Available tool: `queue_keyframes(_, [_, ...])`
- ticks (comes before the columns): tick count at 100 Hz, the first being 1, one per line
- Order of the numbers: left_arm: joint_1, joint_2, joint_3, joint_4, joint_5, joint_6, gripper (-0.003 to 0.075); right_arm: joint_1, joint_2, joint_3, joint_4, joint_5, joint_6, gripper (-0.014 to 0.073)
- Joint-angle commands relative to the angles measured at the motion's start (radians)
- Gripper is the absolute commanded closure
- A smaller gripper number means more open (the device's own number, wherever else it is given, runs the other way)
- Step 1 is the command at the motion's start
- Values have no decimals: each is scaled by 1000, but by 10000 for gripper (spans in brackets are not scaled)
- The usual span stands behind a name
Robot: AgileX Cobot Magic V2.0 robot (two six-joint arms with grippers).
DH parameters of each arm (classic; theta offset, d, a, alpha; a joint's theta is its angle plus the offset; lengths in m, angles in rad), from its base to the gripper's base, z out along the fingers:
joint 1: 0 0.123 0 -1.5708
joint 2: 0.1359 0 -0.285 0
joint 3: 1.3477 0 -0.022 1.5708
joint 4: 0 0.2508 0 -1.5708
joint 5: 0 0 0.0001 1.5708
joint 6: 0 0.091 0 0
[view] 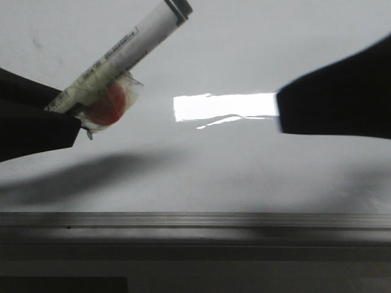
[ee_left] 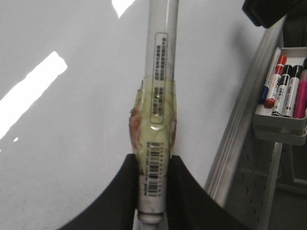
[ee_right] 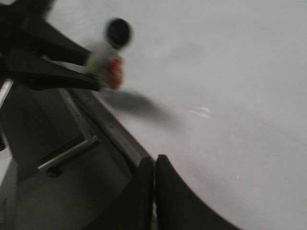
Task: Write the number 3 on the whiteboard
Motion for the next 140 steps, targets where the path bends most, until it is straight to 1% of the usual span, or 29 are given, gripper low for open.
queue_keyframes(1, [-2,-11,-25,50,-88,-8,741,70,81,-100,-17,-100,-19,520])
queue_keyframes(4, [-2,-11,-25,60,-91,-8,740,84,116,-132,-17,-100,-19,468])
queue_keyframes(14, [-2,-13,-25,75,-97,-8,740,87,193,-211,-17,-100,-19,242])
queue_keyframes(19, [-2,-13,-25,75,-97,-8,740,87,221,-245,-17,-100,-19,176])
queue_keyframes(23, [-2,-13,-25,75,-97,-8,740,87,239,-270,-17,-98,-19,158])
queue_keyframes(36, [-2,-13,-25,75,-97,-8,740,87,279,-313,-22,-92,-19,159])
queue_keyframes(44, [-2,-13,-25,75,-97,-8,740,87,291,-315,-24,-94,-19,193])
queue_keyframes(50, [-2,-13,-25,75,-97,-8,740,87,293,-315,-24,-92,-19,261])
queue_keyframes(51, [-2,-13,-25,75,-97,-8,741,87,293,-315,-24,-92,-19,302])
queue_keyframes(53, [-2,-13,-25,75,-97,-8,741,87,293,-315,-24,-92,-19,334])
queue_keyframes(55, [-2,-13,-25,75,-97,-8,740,87,293,-315,-24,-92,-19,389])
queue_keyframes(56, [-2,-13,-25,75,-97,-8,741,87,293,-315,-24,-92,-19,431])
queue_keyframes(57, [-2,-13,-25,75,-97,-8,741,87,293,-315,-24,-90,-19,431])
queue_keyframes(58, [-2,-13,-25,75,-97,-8,741,87,293,-315,-24,-88,-19,496])
queue_keyframes(59, [-2,-13,-25,75,-97,-8,741,87,293,-315,-24,-88,-19,496])
queue_keyframes(61, [-2,-13,-25,75,-97,-8,740,83,293,-315,-24,-80,-19,589])
queue_keyframes(62, [-2,-13,-25,75,-97,-8,740,83,293,-315,-24,-78,-19,611])
queue_keyframes(63, [-2,-13,-25,75,-97,-8,740,80,293,-315,-24,-76,-19,657])
queue_keyframes(64, [-2,-13,-25,75,-97,-8,740,80,293,-315,-24,-71,-19,669])
queue_keyframes(72, [-2,-13,-25,75,-97,-8,734,69,293,-315,-24,-45,-19,658])
queue_keyframes(79, [-2,-13,-25,75,-106,-6,680,64,293,-315,-24,-40,-19,658])
queue_keyframes(83, [-2,-15,-25,75,-110,-6,602,64,293,-315,-24,-40,-19,658])
queue_keyframes(84, [-2,-15,-25,75,-113,-6,602,64,293,-315,-24,-40,-19,658])
queue_keyframes(96, [0,-36,-25,45,-106,-6,339,64,291,-315,-43,-49,-19,659])
queue_keyframes(100, [4,-58,-25,1,-78,-6,281,64,290,-326,-43,-37,-19,659])
queue_keyframes(103, [7,-70,-25,-29,-62,-6,260,64,288,-336,-43,-12,-19,659])
queue_keyframes(108, [17,-109,-25,-72,-8,-6,255,56,288,-362,-43,30,-19,659])
queue_keyframes(123, [42,-250,-25,-90,116,-7,262,16,286,-475,-47,142,-19,659])
queue_keyframes(140, [46,-366,-25,-95,189,-7,262,-49,288,-600,-77,277,-19,659])
